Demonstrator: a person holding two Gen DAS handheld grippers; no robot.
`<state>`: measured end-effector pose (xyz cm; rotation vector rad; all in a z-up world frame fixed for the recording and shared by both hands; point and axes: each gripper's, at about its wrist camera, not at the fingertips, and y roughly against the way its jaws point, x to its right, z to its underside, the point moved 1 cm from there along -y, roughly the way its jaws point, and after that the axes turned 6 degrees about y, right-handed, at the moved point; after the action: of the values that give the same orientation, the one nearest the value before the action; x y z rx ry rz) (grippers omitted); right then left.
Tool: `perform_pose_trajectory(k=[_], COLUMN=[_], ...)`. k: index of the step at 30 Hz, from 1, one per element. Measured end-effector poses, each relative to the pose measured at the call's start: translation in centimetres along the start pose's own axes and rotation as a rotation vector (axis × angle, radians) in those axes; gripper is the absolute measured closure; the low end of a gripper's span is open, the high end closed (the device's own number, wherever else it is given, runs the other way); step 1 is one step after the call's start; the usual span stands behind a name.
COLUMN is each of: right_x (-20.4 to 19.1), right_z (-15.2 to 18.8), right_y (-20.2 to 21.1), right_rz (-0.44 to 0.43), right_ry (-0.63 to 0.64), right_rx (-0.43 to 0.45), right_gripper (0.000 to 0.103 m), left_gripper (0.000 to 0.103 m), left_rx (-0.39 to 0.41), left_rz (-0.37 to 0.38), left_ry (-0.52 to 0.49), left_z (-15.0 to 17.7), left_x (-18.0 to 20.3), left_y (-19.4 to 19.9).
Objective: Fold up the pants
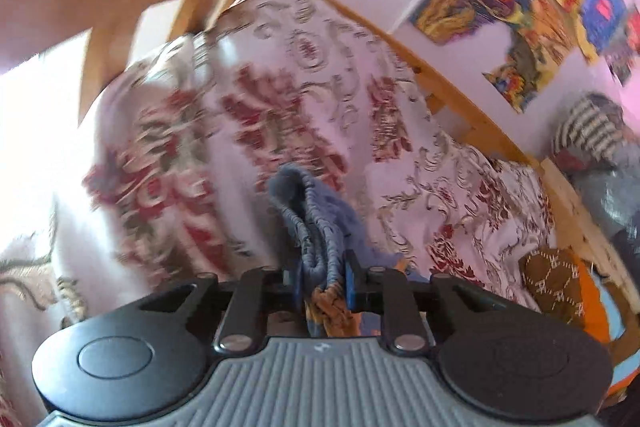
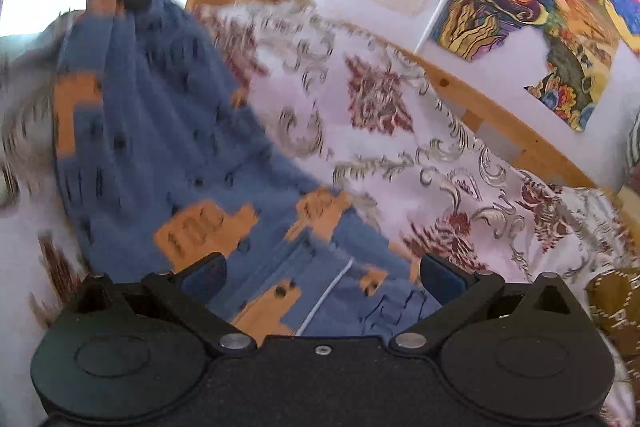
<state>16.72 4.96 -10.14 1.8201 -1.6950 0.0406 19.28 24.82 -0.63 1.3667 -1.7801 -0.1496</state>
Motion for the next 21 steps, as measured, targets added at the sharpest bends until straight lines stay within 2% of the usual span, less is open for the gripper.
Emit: perform_pose_trajectory(k=[4,8,13,16,18,21], right_x=[4.5,10.7,17.6,19.7,20.3,20.1], right_z=[-0.9,-1.7,-2.2,-2.7,-2.9,-2.8], right_y=[1.1,1.0,-0.5,-2.3,-3.4,-5.3], right_rz=[-0.085,-0.242,-0.496,-0.652,-0.704,-0.766], right_ry=[-0.079,-0.228,-0.499,-0.607,-0.655,-0.728], right_rx=[0.045,0.018,-0.073,-0.150,-0.202,-0.278], right_gripper=[0.001,0.001,0.001,0.001,0.001,0.001], left_gripper=[0.082,0.082,0.082,0.082,0.082,0.082], left_rx=[0.017,0.029,0.003,0.010,-0.002,-0.050], left_rz=[-0.042,-0.073,-0.121,-0.192,-0.224,-0.242], left_ry=[-0.147,-0.295,-0.405,-0.521,-0.591,-0.642], left_z=[0.7,2.1,5.3,8.5,10.8,13.7], left_x=[5.1,10.5,15.7,18.8,20.6,22.3], left_y=[0.4,0.1,-1.4,-2.6,-3.7,-5.4])
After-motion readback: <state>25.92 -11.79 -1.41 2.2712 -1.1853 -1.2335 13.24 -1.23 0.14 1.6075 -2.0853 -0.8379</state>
